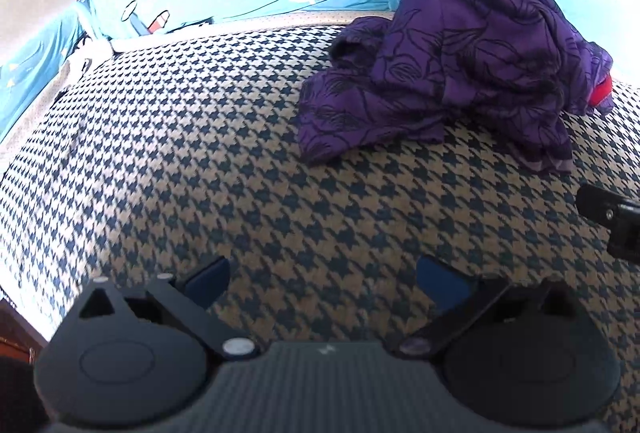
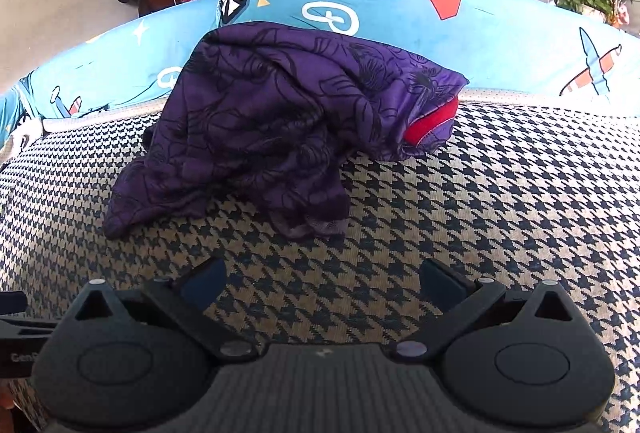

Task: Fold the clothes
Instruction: 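Move both tools toward the crumpled purple floral garment on the sofa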

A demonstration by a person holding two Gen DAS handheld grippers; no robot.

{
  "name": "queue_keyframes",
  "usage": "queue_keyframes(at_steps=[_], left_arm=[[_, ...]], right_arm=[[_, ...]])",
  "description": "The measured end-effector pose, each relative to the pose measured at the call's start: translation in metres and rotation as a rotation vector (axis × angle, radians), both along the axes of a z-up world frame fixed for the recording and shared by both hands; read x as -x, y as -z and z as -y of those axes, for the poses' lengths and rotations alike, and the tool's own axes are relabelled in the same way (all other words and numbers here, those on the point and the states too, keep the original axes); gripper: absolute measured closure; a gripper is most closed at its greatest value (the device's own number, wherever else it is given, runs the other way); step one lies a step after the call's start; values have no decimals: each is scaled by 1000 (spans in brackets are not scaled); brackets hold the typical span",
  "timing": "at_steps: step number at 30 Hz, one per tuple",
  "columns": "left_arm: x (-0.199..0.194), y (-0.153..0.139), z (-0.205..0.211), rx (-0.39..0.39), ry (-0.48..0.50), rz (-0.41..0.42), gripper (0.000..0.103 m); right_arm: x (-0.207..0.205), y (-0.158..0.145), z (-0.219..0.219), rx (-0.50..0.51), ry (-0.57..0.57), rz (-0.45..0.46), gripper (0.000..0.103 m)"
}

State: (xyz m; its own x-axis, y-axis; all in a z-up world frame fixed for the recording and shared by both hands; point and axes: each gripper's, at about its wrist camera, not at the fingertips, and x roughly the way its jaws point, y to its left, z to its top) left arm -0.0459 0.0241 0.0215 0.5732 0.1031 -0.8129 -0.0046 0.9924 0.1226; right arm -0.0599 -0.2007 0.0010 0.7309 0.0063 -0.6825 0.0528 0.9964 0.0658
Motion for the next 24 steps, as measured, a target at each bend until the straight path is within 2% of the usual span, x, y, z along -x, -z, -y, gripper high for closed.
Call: queue_keyframes(at_steps=[6, 7, 24], left_arm=[[13, -11, -4, -1, -12, 1, 0], [14, -13, -4, 15, 36, -7, 0], [35, -24, 5, -3, 60, 8, 0]], right_arm=[[7, -2, 5, -12, 5, -5, 0], [9, -2, 5, -9, 8, -7, 0], [35, -6, 6, -30, 18, -18, 0]])
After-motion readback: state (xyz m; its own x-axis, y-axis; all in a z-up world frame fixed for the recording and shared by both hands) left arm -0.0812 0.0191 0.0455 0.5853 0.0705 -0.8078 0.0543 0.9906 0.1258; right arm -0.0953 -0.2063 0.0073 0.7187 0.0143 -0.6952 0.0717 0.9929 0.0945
